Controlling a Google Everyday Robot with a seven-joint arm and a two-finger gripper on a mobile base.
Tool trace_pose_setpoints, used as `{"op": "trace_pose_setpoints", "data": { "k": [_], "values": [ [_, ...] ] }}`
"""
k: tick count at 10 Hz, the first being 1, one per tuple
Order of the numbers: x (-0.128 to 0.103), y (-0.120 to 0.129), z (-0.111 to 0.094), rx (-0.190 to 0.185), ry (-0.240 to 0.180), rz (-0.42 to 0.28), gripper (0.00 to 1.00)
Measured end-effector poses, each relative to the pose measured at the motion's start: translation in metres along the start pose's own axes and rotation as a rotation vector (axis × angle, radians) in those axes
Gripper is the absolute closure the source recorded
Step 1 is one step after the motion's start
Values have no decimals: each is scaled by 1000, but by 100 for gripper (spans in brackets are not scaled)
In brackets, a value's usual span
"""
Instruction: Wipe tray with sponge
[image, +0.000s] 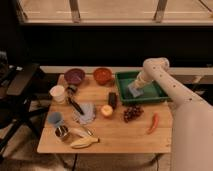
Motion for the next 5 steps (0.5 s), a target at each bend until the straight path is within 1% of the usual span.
{"op": "trace_pose_setpoints", "data": {
  "k": [2,3,4,5],
  "values": [
    [3,-40,-4,46,-2,40,100],
    [-4,-64,-7,77,-8,60,100],
    [-10,-77,-6,88,-14,65,100],
    [-16,-82,-6,90,-19,60,100]
  ]
}}
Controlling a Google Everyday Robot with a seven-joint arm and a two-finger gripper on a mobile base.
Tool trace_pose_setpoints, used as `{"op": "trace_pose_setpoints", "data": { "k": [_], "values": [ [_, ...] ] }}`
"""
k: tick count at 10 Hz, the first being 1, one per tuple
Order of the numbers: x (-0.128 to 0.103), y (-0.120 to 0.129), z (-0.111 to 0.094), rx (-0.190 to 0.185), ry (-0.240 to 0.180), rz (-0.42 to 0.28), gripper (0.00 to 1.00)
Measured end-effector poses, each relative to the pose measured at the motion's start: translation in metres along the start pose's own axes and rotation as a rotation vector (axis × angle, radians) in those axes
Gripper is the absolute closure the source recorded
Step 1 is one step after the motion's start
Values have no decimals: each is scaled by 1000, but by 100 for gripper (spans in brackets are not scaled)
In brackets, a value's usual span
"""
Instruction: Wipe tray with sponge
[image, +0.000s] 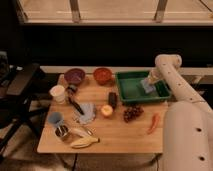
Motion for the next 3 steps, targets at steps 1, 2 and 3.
{"op": "trace_pose_setpoints", "data": {
  "k": [1,2,3],
  "values": [
    [-3,-5,-1,0,-9,-3,100],
    [-7,-4,-2,-12,-22,-12,100],
    [-11,4,-5,-29,-33,-22,100]
  ]
}}
